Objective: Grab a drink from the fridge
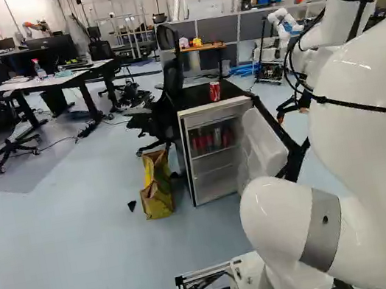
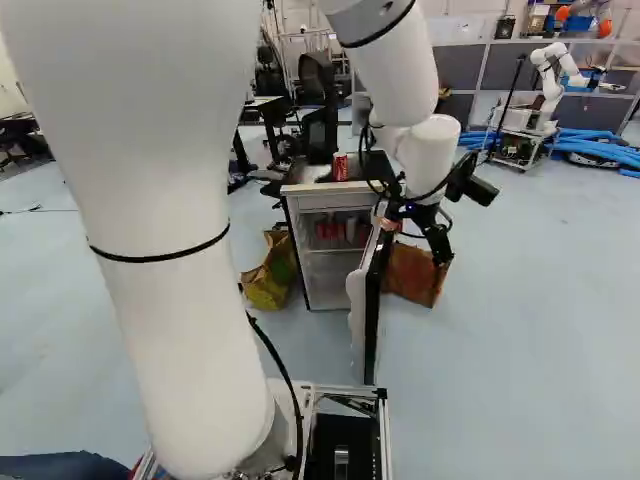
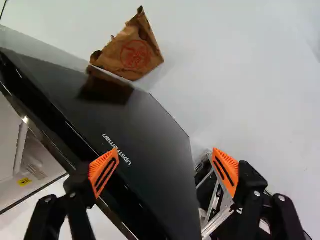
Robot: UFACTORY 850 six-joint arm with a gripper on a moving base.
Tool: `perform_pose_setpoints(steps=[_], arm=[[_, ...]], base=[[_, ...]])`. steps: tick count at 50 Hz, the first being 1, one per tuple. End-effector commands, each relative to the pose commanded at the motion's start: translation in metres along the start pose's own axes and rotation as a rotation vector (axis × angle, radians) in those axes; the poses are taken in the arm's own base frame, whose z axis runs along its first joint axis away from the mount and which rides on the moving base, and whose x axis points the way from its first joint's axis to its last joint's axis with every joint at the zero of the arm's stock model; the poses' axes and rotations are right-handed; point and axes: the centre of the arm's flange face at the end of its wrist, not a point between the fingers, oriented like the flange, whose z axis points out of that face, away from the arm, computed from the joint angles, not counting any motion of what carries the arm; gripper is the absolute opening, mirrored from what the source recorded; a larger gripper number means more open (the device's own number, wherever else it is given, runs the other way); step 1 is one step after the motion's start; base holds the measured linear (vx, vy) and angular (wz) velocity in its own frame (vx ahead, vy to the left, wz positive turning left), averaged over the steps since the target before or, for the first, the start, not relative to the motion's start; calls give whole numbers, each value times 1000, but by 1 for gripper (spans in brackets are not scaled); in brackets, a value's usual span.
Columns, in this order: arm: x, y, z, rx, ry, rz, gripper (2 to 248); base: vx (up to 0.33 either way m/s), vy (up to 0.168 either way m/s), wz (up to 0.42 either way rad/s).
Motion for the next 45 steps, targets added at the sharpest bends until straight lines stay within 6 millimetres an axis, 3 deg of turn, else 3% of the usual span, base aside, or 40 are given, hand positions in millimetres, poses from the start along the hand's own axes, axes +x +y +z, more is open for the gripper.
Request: perform_pose_setpoints(steps=[45], arm=[[-76, -40, -9, 21, -44, -122, 247]], base=[[0, 0, 0]])
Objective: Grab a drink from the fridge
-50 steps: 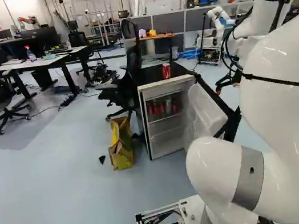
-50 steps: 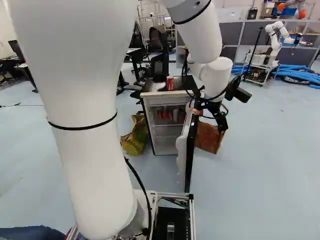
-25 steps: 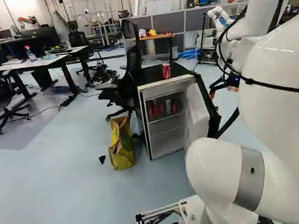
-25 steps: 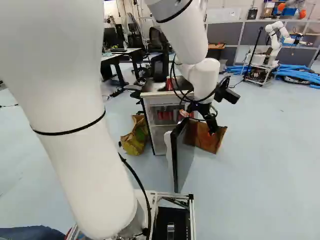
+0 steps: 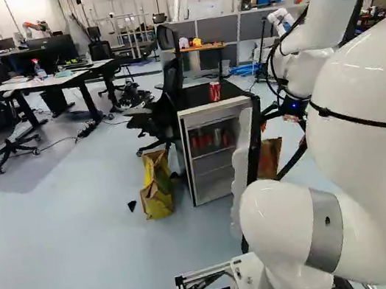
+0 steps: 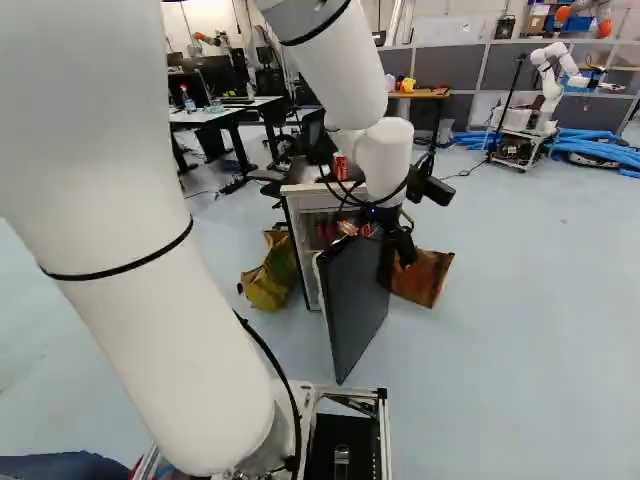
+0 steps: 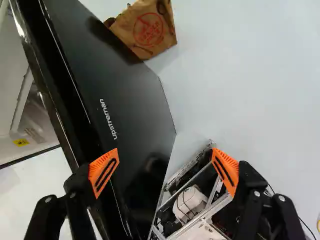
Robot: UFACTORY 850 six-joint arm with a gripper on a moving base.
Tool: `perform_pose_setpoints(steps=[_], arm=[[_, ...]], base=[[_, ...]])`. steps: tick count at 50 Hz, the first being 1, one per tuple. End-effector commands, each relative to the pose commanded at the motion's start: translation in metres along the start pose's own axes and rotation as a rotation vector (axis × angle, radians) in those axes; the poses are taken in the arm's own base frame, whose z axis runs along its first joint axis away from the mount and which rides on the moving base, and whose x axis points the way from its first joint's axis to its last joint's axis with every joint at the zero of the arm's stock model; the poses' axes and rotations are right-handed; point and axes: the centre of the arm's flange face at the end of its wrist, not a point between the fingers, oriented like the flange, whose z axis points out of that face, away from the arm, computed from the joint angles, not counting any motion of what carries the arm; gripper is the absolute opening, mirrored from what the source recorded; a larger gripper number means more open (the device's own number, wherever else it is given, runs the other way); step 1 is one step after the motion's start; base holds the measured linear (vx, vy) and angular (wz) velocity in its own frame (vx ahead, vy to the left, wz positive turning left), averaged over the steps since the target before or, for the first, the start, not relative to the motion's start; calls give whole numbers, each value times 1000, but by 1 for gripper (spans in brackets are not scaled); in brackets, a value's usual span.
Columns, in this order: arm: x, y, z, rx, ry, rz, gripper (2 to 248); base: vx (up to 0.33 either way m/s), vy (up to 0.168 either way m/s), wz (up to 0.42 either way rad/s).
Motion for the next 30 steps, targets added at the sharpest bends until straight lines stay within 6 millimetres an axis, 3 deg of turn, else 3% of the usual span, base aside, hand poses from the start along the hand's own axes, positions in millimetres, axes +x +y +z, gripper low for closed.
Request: perform_pose_setpoints(steps=[30], arm=[[-43, -38, -1, 21, -24, -111, 247]], base=[[0, 0, 0]])
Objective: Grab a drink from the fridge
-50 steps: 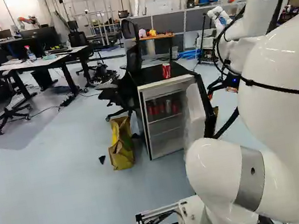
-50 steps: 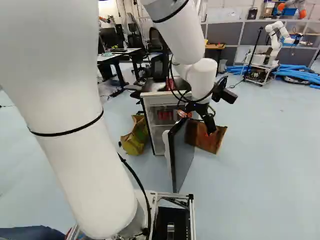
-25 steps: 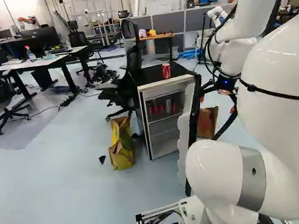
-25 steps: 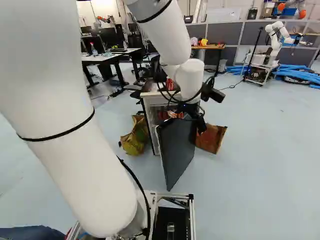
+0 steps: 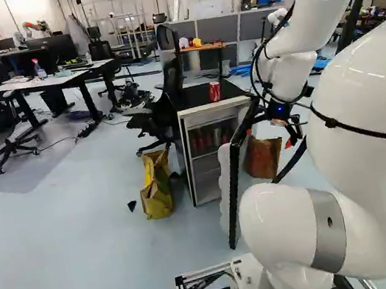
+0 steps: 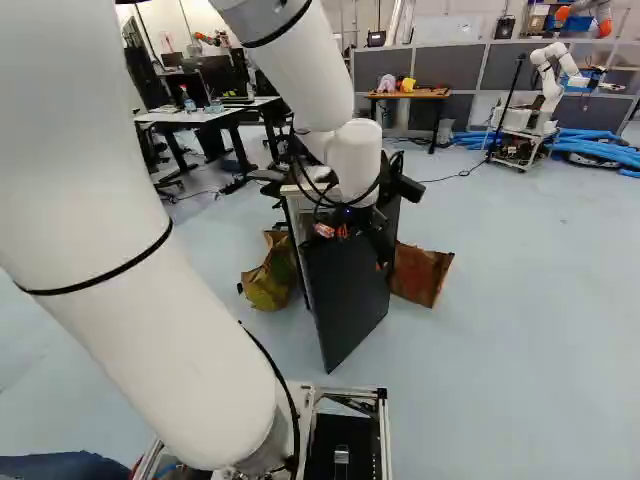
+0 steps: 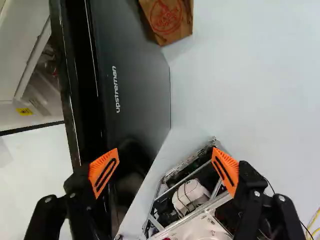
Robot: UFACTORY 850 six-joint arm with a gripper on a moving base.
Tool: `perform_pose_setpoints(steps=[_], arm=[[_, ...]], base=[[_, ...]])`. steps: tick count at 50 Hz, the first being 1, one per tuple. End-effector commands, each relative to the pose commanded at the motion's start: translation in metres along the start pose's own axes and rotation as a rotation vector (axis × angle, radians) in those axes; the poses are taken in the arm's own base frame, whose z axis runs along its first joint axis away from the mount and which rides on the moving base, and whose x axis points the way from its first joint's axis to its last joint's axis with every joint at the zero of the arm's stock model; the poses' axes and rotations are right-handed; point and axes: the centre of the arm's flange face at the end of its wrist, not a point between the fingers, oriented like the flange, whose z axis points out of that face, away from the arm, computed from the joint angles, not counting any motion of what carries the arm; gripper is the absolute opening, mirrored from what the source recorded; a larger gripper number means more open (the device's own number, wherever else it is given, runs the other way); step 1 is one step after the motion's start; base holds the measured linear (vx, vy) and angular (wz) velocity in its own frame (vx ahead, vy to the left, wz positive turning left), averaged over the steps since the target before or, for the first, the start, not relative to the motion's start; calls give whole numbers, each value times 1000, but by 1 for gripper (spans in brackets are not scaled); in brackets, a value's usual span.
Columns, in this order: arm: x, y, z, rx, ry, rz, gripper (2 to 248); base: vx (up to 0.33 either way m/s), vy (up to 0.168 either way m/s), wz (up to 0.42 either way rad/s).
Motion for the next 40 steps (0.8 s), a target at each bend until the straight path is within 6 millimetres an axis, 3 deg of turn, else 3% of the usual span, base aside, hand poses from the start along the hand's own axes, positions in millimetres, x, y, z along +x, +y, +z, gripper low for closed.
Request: perform_pose_setpoints(steps=[40], arm=[[-38, -62, 3, 34, -30, -172, 247]], base=[[0, 0, 0]])
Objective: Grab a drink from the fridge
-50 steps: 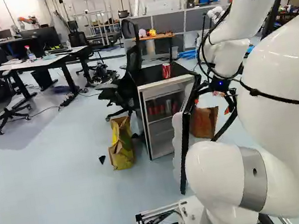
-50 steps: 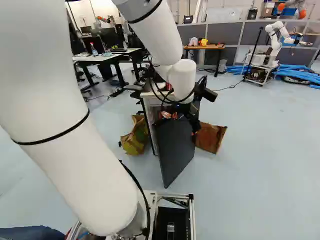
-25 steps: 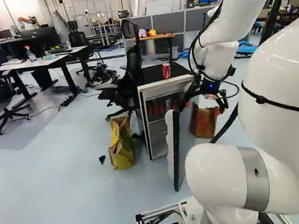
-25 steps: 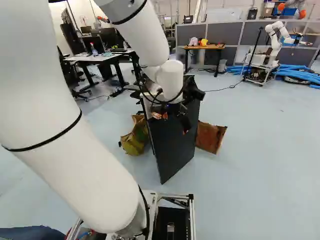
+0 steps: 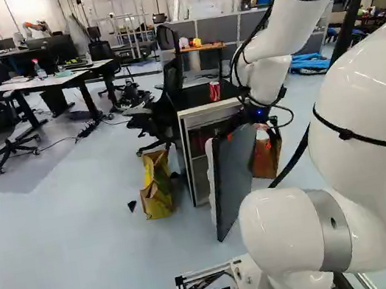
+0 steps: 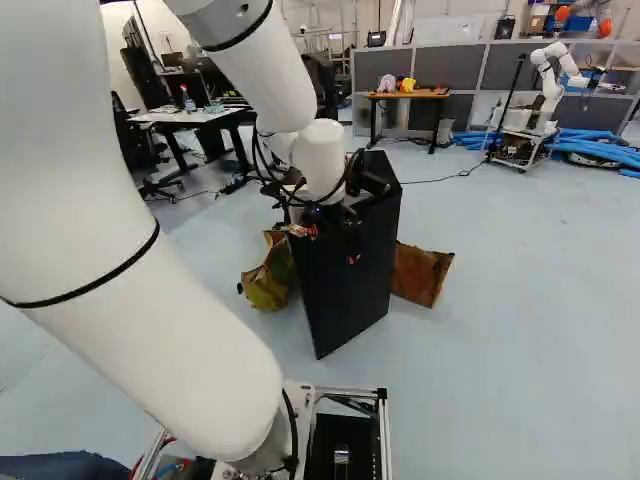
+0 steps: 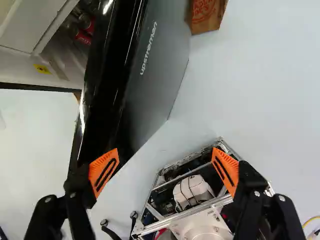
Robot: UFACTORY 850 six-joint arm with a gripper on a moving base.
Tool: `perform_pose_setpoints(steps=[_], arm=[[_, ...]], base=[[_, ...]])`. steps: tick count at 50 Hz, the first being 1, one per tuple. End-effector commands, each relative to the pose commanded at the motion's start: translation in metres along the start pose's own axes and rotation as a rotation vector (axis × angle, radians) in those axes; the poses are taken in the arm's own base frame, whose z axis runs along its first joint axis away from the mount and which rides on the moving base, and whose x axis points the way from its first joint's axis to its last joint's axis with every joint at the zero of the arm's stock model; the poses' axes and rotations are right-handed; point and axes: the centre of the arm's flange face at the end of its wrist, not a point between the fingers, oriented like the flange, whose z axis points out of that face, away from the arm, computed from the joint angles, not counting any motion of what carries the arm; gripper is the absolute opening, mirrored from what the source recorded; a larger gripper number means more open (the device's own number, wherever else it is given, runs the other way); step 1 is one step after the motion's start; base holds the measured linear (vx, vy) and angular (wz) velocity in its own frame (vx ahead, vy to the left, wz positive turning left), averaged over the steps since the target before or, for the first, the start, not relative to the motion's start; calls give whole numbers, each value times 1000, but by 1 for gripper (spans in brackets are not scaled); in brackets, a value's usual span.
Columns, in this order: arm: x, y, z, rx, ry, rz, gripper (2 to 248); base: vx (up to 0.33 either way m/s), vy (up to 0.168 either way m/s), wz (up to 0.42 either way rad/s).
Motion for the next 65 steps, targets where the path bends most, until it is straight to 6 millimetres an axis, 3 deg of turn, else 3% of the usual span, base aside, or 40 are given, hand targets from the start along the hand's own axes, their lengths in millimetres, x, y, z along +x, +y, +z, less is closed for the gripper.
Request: perform_pose_setpoints(steps=[35, 65], arm=[[4, -48, 8, -1, -2, -173, 247], [28, -72, 16, -32, 18, -314, 247]], base=[[0, 0, 0], [0, 0, 0]])
